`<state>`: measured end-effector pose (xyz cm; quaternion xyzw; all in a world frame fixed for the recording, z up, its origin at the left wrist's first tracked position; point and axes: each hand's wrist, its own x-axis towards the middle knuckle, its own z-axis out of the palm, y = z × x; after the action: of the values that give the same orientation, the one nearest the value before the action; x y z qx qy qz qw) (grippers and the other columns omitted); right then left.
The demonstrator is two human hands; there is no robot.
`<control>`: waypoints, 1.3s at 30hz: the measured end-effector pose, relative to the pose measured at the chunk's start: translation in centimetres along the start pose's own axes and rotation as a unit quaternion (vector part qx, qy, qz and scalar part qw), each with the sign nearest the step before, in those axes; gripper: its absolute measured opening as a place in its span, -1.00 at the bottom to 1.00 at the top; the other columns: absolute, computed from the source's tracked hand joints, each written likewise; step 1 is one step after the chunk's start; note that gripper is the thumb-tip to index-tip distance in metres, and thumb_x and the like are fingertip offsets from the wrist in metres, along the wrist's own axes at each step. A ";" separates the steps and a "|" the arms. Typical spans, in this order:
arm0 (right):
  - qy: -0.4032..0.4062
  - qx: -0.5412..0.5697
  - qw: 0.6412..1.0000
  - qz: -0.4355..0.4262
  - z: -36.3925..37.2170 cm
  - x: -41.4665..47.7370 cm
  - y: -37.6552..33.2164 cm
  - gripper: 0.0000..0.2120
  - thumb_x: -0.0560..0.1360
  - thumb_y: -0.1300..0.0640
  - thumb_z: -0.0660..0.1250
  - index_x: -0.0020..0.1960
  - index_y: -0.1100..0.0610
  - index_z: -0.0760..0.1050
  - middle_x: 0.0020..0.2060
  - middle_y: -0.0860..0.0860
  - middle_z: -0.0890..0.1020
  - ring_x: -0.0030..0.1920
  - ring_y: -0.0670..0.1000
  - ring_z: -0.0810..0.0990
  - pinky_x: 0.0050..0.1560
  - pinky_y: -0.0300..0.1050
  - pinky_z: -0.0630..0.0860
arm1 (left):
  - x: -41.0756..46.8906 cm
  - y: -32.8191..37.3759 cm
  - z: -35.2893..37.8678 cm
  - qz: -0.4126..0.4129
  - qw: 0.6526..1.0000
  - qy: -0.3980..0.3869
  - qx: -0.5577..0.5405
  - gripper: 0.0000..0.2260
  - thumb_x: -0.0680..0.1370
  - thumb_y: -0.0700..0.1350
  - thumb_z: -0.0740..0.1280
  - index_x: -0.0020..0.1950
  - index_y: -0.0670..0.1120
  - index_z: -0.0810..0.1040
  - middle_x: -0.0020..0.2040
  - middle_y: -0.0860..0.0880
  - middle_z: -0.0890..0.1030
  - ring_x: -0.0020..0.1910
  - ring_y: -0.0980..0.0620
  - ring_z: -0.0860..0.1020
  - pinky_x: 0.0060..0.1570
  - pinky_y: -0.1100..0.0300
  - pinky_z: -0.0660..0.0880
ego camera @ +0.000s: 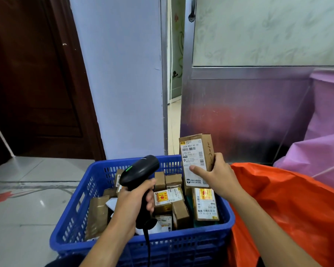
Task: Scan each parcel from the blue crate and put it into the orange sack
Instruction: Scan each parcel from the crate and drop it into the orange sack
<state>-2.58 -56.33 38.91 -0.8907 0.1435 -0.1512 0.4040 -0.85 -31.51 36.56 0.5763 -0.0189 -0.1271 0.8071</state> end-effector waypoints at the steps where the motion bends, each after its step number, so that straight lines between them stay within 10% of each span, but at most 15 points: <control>1: -0.001 -0.004 1.000 0.001 0.0 0.0 0.0 -0.47 0.45 -0.27 0.48 0.19 -0.03 0.31 0.05 -0.14 0.62 -0.05 -0.11 0.68 -0.12 -0.04 0.71 | 0.0 0.0 0.0 0.001 1.000 -0.003 0.004 -0.83 0.51 -0.14 0.51 -0.21 -0.17 0.59 -0.43 -0.11 0.41 -0.51 -0.03 0.37 -0.44 0.14 0.42; 39: -0.010 -0.001 1.000 -0.004 0.3 0.1 0.3 -0.48 0.47 -0.26 0.47 0.20 -0.04 0.30 0.03 -0.15 0.61 -0.09 -0.12 0.69 -0.21 -0.15 0.69 | -0.8 0.3 0.2 -0.007 0.998 -0.026 0.050 -0.73 0.55 -0.15 0.48 -0.35 -0.09 0.59 -0.43 -0.10 0.40 -0.51 -0.01 0.38 -0.44 0.13 0.45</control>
<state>-2.39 -56.40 38.50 -0.8932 0.1357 -0.1438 0.4038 -1.59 -31.41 37.02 0.6124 -0.0421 -0.1461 0.7758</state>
